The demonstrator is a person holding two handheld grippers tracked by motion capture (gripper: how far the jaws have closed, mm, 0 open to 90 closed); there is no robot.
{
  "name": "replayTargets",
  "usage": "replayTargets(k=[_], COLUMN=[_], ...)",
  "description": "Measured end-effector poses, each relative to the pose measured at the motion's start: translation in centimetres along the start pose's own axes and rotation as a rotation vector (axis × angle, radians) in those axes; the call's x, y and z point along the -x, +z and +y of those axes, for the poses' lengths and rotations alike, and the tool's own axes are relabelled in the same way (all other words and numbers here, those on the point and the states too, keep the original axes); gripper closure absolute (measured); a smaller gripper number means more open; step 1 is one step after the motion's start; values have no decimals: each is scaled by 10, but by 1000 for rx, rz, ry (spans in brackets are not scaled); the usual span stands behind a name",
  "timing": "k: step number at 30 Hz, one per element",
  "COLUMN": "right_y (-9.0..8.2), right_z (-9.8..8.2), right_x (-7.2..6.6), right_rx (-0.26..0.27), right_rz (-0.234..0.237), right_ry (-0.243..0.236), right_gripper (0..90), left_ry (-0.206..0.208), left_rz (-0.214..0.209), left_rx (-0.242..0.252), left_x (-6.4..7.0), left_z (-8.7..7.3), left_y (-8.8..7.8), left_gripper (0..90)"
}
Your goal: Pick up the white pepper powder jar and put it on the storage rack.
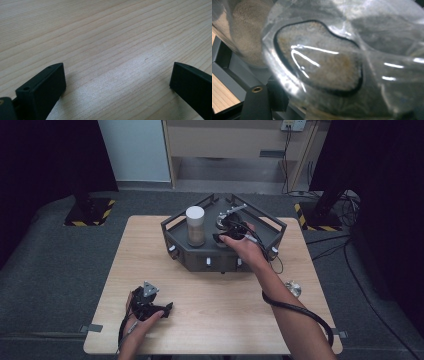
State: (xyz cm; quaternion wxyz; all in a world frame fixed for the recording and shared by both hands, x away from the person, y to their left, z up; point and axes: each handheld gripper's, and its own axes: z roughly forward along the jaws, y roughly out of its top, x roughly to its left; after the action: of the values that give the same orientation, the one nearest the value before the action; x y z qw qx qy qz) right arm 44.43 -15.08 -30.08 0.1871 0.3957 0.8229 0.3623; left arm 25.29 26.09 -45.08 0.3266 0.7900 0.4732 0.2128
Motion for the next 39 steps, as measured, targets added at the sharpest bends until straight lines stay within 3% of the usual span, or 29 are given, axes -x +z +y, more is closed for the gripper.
replayTargets(k=[39], right_y=[0], right_z=[-11], right_x=[0], right_rx=[30], right_rz=[-2], right_ry=[31], right_gripper=[290], left_ry=[5], left_rz=[-6], left_rx=[1], left_x=[-2], left_z=[0], left_y=[0], left_gripper=[0])
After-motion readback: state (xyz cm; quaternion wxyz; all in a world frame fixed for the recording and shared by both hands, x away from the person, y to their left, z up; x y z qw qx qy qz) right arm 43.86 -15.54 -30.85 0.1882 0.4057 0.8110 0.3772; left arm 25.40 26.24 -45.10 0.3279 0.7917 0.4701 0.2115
